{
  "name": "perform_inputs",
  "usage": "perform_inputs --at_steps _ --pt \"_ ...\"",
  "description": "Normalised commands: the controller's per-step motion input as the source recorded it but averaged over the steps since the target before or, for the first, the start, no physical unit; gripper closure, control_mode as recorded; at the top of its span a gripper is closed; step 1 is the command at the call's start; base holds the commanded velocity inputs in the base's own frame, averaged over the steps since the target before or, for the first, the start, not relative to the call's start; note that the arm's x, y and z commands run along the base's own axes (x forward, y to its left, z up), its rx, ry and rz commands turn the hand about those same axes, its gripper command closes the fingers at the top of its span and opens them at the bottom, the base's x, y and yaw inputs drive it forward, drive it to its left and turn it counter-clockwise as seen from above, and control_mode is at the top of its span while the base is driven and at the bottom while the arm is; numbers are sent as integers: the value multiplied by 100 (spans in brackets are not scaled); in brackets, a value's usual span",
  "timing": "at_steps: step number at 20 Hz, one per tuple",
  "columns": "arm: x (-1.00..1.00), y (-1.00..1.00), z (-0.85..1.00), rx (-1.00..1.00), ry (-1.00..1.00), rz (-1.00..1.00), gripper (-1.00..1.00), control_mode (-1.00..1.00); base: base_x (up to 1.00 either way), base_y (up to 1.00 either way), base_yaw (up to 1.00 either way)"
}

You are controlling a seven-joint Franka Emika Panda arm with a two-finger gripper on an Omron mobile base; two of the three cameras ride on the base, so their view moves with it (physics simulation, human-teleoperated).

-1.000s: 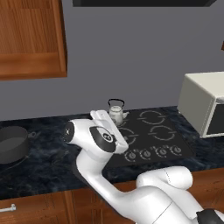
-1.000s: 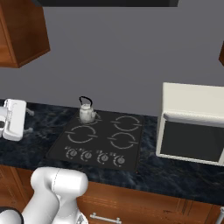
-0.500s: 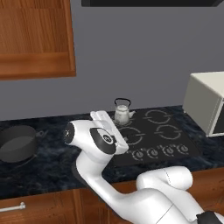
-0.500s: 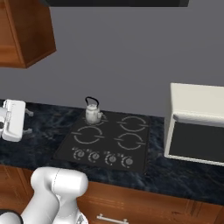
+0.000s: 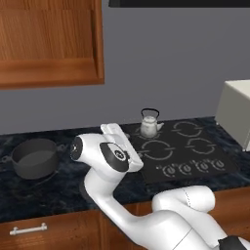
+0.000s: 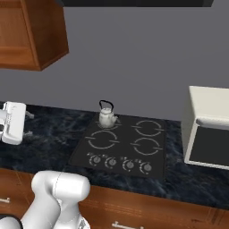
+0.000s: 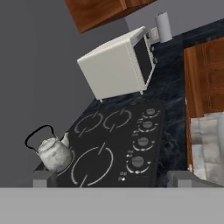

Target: Pick the kettle from the cabinet and place it on a stove burner. Then pick the pot from the counter and place it on another stove burner. Finally, turn both burners on.

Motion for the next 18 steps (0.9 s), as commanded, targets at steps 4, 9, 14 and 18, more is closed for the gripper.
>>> perform_inputs --at_steps 4,9,14,18 --pt "0 0 0 0 0 0 -100 100 0 48 0" --pt "0 0 0 0 0 0 -100 100 0 48 0" --pt "0 0 0 0 0 0 -100 100 9 47 -2" --pt "0 0 0 0 0 0 -100 100 20 48 -5"
